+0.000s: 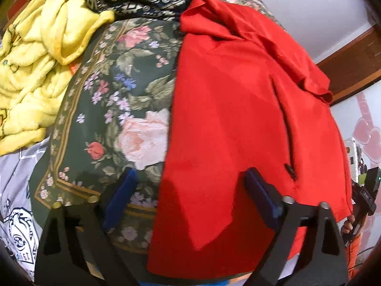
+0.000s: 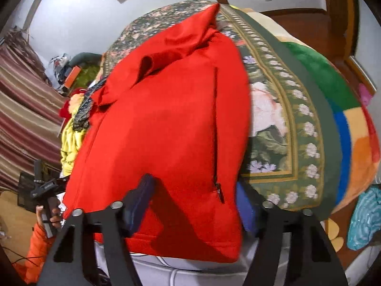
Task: Fold large clothes
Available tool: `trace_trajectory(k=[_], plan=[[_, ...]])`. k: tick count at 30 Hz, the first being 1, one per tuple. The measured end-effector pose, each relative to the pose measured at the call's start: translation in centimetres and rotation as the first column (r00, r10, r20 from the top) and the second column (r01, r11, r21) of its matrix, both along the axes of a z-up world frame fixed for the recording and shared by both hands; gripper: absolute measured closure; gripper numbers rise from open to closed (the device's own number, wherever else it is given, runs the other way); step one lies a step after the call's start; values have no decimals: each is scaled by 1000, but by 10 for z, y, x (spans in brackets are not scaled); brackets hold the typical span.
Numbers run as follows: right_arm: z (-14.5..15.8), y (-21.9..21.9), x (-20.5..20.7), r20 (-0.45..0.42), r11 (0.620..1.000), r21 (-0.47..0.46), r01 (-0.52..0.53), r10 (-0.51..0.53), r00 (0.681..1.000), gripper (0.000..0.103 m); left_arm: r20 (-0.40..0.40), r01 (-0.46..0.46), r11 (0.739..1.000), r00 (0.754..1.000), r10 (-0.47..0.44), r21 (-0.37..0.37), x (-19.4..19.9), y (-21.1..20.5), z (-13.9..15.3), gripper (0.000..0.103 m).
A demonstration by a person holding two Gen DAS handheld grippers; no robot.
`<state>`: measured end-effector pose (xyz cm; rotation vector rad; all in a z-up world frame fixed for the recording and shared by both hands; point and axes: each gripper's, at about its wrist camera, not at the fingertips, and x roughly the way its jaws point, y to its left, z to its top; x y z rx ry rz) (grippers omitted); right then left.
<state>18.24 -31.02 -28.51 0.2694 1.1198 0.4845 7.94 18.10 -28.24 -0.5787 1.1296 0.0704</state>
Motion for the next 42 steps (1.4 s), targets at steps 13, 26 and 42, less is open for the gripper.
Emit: trace_trajectory(k=[13,26,42], plan=[[52,31,20,176,995,27,-93,87,981,91,100,-20,1000,995,20,0,35,2,38,97],[127,67,94,353,994,3,-108,100,930,91,319,-28,973,947,-47,227,102,10,136,98],[124,118,281,348,998,-54,15,5,937,91,296,-103,969,955,32,225,266,58,132,99]])
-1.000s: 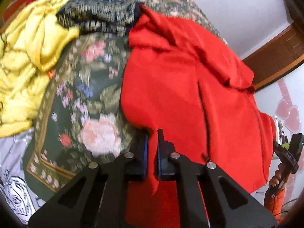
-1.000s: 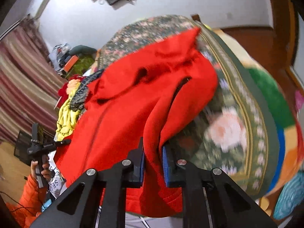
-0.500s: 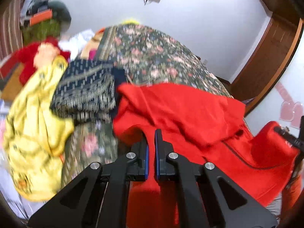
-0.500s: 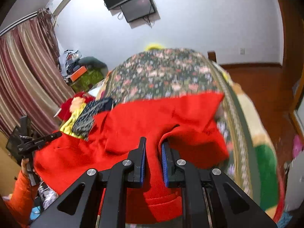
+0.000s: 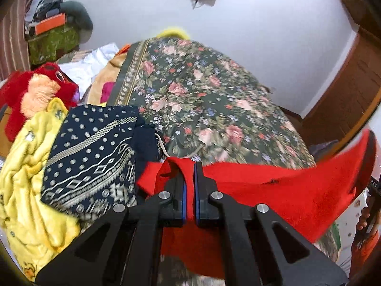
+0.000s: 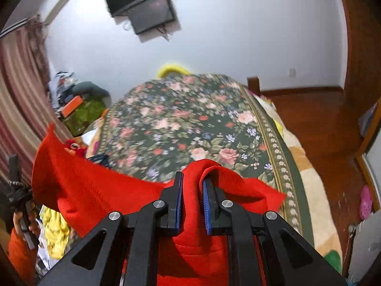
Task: Fold large clothes
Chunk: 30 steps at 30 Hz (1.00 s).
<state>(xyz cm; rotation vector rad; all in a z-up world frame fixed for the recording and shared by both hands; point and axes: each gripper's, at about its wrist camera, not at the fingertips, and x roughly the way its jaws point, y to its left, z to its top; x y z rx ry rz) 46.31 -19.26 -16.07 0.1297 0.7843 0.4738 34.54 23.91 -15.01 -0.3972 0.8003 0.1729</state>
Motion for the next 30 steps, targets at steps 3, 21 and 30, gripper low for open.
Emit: trace_trajectory(k=[3,21,30], plan=[[-26,0,39,-58,997,-54,48,-51,997,91,-76,-44,999,996,42,-26,33,15,-30,99],[-22,-100,45,-17,973,-136,184,-188,982,91,-184,-129,982,971,154,139,61,47,-54,54],[-27,-23,-12,-33,967,-234,-96,91,995,90,-133,-38,971,989,71,237,19,21,-7,38]])
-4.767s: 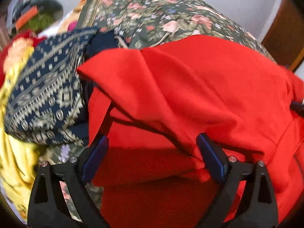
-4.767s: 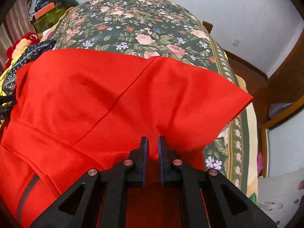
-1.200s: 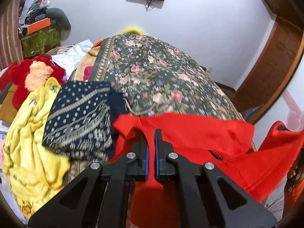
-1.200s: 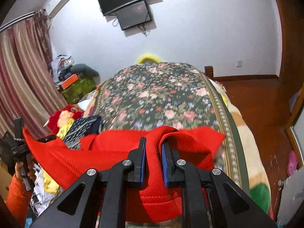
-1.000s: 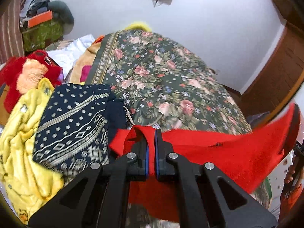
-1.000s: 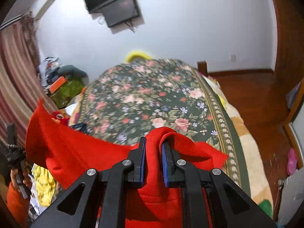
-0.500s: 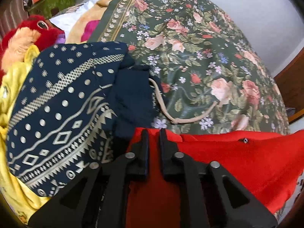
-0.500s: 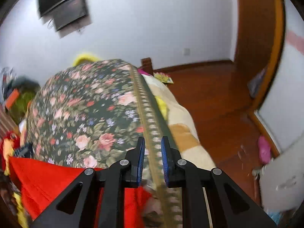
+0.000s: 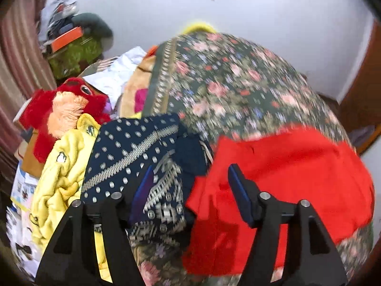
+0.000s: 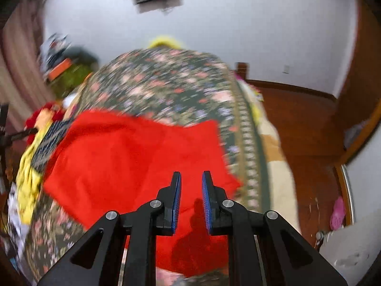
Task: Fold large clothes
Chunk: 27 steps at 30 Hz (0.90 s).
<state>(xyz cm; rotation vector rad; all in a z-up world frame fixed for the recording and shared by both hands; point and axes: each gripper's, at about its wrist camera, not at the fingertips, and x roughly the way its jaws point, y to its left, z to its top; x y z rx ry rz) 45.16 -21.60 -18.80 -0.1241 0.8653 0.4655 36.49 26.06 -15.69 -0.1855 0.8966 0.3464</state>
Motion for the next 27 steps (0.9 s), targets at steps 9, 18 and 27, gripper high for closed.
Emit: trace_trajectory(k=[9,18,27], plan=[[-42,107,-16,-111,978,37,-207,210,971,90,-137,215,971,964,-228,-108,11,-78,-71,38],[-92,153,-29,-75,949,-251,-192,178,981,90,-128,257,965,957,-262,-54,11,-112,-111,6],[-94,93,-19,-61,954,-290,-79,63,996,86,-114,255,962,958,-265,-97,-24,-87,-118,3]])
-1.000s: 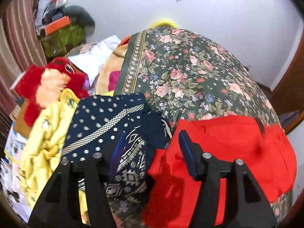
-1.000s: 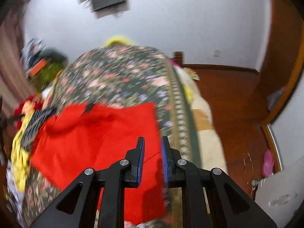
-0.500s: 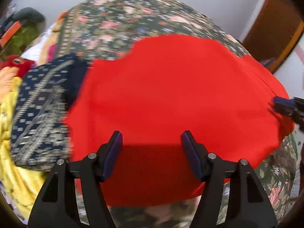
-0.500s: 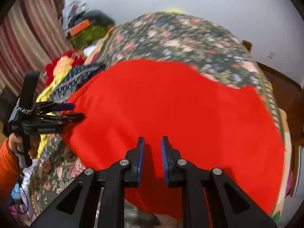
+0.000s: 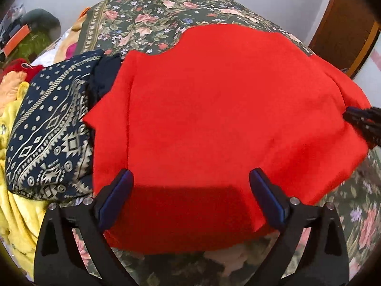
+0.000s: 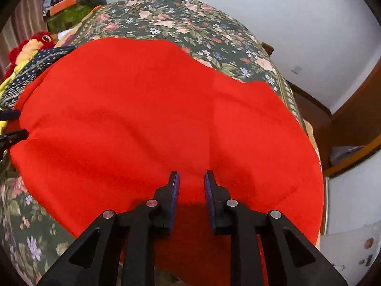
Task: Fold large clothes
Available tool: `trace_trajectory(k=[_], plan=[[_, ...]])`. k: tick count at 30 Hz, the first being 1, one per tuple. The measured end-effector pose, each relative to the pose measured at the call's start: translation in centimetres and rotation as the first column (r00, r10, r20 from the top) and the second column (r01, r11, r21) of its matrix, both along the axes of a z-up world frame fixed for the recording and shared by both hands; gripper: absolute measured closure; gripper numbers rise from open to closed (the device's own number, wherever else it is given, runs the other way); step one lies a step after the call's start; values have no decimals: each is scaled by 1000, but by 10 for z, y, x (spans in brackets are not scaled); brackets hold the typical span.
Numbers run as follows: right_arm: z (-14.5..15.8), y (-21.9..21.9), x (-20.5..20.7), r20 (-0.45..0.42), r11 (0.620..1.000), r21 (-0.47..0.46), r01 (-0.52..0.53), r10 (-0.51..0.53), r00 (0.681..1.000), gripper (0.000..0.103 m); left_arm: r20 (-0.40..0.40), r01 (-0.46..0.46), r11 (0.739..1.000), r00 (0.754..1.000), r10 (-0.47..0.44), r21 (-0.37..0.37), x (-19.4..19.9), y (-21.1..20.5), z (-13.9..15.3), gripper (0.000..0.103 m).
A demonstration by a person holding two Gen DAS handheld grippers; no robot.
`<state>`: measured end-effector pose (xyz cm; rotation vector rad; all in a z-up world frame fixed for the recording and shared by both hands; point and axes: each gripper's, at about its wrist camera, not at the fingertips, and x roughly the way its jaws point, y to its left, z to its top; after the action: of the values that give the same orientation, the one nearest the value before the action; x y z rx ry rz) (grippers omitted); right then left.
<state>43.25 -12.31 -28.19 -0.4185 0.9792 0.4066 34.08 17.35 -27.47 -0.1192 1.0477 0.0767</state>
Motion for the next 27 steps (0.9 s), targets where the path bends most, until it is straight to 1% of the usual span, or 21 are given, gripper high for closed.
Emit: trace_trajectory(k=[1,3,4,5,6,8,9,12,13,15,16,18,19,20,21,22,23,24,25,26,27], plan=[[1,-6,-1,-9,1000,16,3,-3,1000,86,2,-5,1000,1000,5,10,-3,0,0,3],[-1,-14,-2,39,997,-57,41,-39,998,86,-3,-43,996,999,43,81,-11,3,0,3],[-1,-20,-3,47,998,-55,36,-33,998,86,-11,-57,992,998,59,110,-13,5,-2,3],[0,-28,-3,33,999,-22,31,-30,999,85,-23,-75,988,997,79,133,-18,10,-5,3],[1,-33,-3,25,999,-9,41,-40,999,85,-30,-91,988,995,95,124,-24,16,-7,3],[4,-44,-5,33,998,-21,57,-56,998,85,-36,-136,988,990,139,69,-38,32,-8,3],[5,-46,-7,38,998,-25,59,-58,998,85,-42,-159,986,986,161,55,-45,38,-8,3],[7,-56,-11,47,997,-32,70,-69,997,85,-44,-213,976,976,214,37,-66,53,-3,3],[7,-57,-12,49,997,-32,72,-70,996,85,-40,-222,975,974,223,18,-74,56,0,3],[8,-60,-13,52,997,-30,76,-75,996,85,-31,-238,970,971,237,-51,-90,61,6,3],[9,-61,-14,54,996,-30,82,-80,995,85,-30,-243,967,970,241,-74,-94,61,7,3],[10,-66,-16,73,994,-50,102,-98,992,85,-35,-254,958,967,252,-136,-103,61,8,3],[10,-69,-17,95,989,-77,123,-116,989,83,-38,-258,952,966,255,-165,-106,61,8,3],[9,-74,-18,134,978,-129,163,-146,980,55,-43,-263,943,965,259,-204,-110,59,7,3],[9,-82,-18,176,966,-160,205,-176,968,6,-49,-265,935,964,261,-237,-113,57,5,3],[10,-91,-19,202,960,-160,231,-197,959,1,-58,-267,924,964,261,-273,-114,55,3,3],[10,-102,-19,195,961,-136,240,-211,958,1,-68,-267,911,964,259,-316,-114,54,0,3],[10,-118,-18,136,964,-94,248,-234,963,1,-76,-266,896,964,255,-355,-114,51,-3,3],[12,-127,-18,104,964,-64,256,-249,963,1,-82,-264,882,964,252,-390,-113,49,-5,3],[13,-136,-19,87,963,-43,267,-262,961,1,-87,-263,865,964,250,-427,-111,46,-8,3],[16,-144,-22,90,960,-41,277,-273,958,1,-90,-263,850,964,249,-457,-110,43,-11,3]])
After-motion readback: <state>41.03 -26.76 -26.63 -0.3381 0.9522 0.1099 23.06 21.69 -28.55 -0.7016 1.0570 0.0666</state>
